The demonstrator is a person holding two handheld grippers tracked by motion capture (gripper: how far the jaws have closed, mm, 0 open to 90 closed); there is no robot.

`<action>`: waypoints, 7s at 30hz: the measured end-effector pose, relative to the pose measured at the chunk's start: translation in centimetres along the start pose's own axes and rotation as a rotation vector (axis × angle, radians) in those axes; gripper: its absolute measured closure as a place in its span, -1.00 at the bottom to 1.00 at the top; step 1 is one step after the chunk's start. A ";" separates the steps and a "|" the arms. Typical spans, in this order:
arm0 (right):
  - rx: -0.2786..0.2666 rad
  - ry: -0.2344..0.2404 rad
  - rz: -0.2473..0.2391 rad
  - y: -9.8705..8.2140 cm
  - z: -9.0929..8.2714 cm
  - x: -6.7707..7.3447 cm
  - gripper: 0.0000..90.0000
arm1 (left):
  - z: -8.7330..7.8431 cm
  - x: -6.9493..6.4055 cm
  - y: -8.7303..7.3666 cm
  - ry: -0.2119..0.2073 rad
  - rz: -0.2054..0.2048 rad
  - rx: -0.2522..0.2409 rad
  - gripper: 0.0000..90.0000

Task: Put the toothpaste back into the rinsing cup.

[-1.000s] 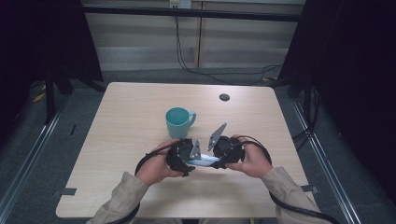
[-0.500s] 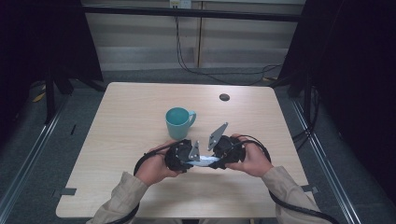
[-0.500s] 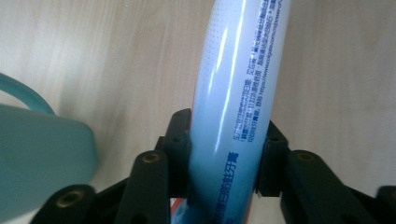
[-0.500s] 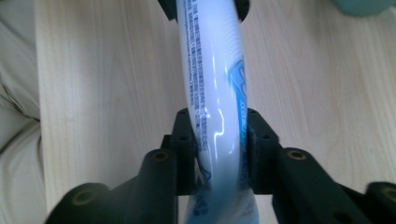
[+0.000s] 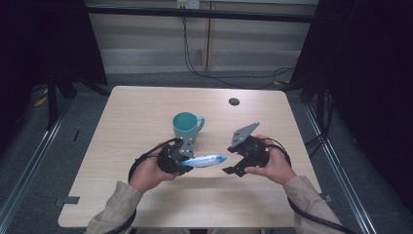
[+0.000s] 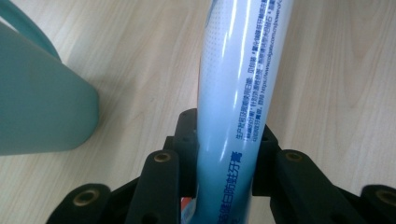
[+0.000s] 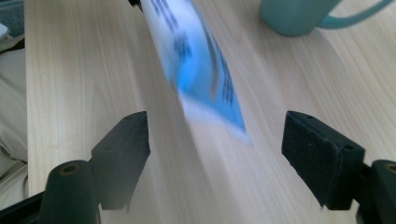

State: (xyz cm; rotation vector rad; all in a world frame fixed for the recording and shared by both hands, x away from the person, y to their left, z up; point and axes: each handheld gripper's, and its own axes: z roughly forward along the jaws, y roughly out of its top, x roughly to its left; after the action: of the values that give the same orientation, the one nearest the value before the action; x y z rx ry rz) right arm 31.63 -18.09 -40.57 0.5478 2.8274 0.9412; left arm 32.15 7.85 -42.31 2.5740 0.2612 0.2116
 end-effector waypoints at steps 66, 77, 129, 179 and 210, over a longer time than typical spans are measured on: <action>0.022 0.007 -0.130 1.3 0.8 1.1 0.84 | 1.0 0.5 -0.6 -0.110 -0.013 -0.137 0.28; -0.010 -0.005 -0.115 1.9 0.2 1.0 0.90 | 0.2 0.2 1.0 -0.005 0.057 -0.105 -0.33; -0.127 -0.047 0.077 -3.6 0.9 -0.3 -0.60 | -3.4 2.3 0.4 -0.018 -0.110 -0.202 0.56; -0.161 -0.115 0.159 -10.1 5.6 1.6 -0.74 | -6.8 5.9 0.7 0.097 -0.356 -0.489 0.55; -0.176 -0.105 0.161 -10.2 5.6 1.5 -0.73 | -8.2 7.4 1.8 0.200 -0.455 -0.643 0.55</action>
State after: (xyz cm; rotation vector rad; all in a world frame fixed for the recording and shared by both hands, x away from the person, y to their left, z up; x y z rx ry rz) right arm 28.40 -22.02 -51.19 0.7861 2.6070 1.1391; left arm 37.92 12.06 -33.74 1.8052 0.7137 0.3203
